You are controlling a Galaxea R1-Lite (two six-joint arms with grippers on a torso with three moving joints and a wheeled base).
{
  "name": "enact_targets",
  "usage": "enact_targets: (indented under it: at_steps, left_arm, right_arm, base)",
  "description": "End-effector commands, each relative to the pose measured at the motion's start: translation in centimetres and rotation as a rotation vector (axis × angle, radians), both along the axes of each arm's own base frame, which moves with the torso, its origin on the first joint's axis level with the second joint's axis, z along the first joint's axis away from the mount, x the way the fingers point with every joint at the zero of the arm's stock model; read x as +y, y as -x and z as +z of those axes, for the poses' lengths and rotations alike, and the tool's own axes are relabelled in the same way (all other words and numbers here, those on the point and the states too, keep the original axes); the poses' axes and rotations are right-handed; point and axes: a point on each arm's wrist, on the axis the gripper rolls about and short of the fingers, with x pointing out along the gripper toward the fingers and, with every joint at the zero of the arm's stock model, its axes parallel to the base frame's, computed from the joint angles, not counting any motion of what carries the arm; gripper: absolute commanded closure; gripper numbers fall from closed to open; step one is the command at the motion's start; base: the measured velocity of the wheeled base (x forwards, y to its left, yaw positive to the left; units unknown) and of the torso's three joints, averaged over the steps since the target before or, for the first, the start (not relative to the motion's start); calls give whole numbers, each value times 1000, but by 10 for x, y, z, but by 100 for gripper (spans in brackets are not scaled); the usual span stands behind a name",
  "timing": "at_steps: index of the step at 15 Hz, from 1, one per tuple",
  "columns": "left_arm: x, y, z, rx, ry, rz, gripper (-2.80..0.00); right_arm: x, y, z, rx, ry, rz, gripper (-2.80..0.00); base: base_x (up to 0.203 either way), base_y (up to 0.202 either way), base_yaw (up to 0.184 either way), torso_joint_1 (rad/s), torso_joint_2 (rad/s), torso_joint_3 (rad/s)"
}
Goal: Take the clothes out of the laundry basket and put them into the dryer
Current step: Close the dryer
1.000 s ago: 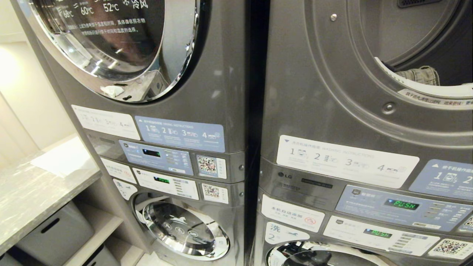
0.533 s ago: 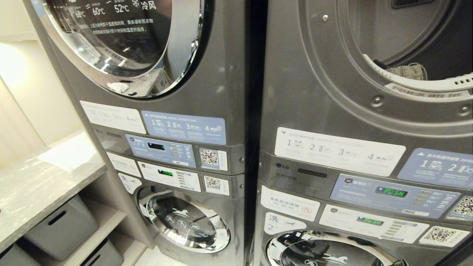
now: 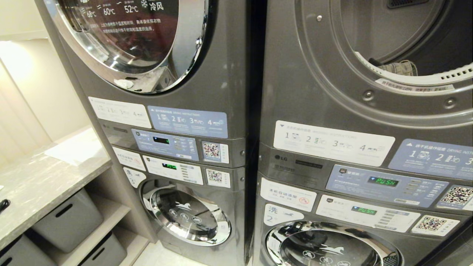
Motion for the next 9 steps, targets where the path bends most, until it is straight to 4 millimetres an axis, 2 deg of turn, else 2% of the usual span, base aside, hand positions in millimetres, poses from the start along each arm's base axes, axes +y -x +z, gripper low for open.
enact_targets:
  at_steps: [1, 4, 9]
  left_arm:
    - [0, 0, 0, -1, 0, 0, 0]
    - [0, 0, 0, -1, 0, 0, 0]
    - [0, 0, 0, -1, 0, 0, 0]
  right_arm:
    - [0, 0, 0, 1, -1, 0, 0]
    - [0, 0, 0, 1, -2, 0, 0]
    - [0, 0, 0, 1, -2, -1, 0]
  base:
    - [0, 0, 0, 0, 0, 0]
    - [2, 0, -31, 1, 1, 2]
    - [3, 8, -176, 2, 6, 3]
